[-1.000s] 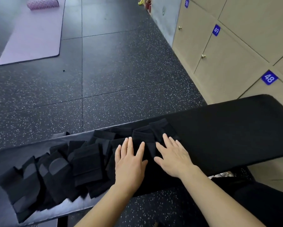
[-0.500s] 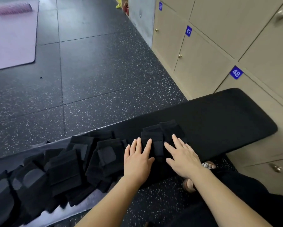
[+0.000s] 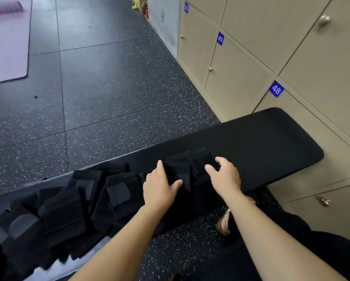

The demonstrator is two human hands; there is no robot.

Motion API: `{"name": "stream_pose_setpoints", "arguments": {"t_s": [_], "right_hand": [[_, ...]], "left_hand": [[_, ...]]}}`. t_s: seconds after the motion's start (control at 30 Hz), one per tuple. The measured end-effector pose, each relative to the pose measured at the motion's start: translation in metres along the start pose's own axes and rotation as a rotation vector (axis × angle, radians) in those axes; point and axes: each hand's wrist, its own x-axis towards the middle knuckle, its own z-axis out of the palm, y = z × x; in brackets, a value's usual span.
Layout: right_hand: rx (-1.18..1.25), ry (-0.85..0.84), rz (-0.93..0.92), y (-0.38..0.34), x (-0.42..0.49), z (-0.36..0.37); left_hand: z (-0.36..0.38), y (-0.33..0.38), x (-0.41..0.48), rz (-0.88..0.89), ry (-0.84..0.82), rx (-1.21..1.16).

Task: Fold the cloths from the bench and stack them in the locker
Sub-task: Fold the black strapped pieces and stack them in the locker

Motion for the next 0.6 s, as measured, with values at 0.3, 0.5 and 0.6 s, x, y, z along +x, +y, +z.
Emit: {"name": "stream_pose_setpoints", "arguments": {"t_s": [0.3, 0.5, 0.6], "right_hand": [[-0.184, -0.034, 0.118, 0.000, 0.023, 0.011], [-0.145, -0.065, 0.100, 0.008, 0.031, 0.005], [-0.207, -0.027, -0.020, 0.003, 0.039, -0.004]], "left_hand": [[0.011, 0.028, 0.024, -0.246, -0.031, -0.280], [0.013, 0.029, 0.027, -0.197, -0.049, -0.351], [0.012, 0.028, 0.028, -0.162, -0.069, -0.425]]}}
